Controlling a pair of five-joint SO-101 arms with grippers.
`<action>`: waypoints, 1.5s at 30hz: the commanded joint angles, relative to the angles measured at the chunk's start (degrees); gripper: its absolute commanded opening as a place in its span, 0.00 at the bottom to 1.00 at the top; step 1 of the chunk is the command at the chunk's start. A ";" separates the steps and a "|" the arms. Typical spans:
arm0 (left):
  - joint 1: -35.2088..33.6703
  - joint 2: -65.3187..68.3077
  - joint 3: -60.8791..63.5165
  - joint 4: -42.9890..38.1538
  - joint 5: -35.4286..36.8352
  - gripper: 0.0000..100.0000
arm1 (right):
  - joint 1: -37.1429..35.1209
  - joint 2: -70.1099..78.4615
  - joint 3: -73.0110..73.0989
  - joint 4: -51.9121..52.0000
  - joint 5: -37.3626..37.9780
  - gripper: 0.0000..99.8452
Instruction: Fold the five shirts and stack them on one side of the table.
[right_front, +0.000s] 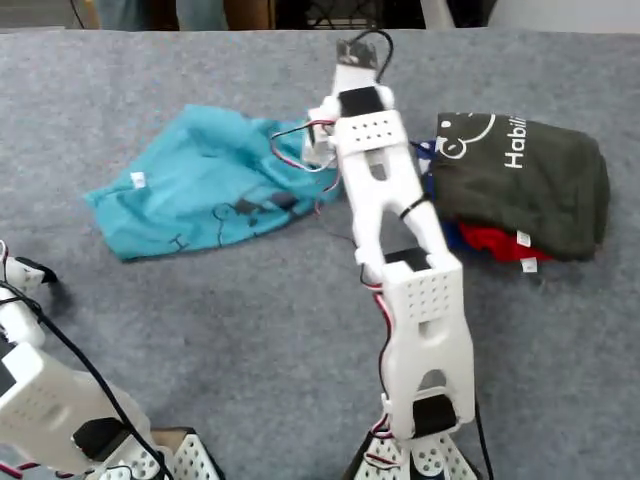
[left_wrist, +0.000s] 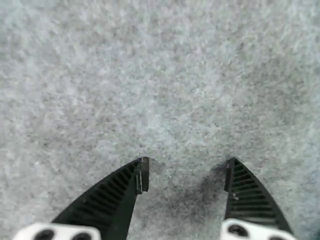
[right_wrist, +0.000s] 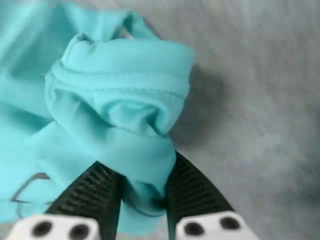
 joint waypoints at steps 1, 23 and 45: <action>1.63 0.00 -1.80 0.26 -1.41 0.27 | 2.20 -0.84 -0.13 11.69 3.08 0.02; 45.67 3.69 -28.88 9.49 -3.60 0.26 | -1.93 -26.68 47.52 1.41 11.25 0.02; 28.62 23.82 -51.65 32.44 -3.69 0.03 | 5.27 -26.86 38.29 9.05 15.38 0.02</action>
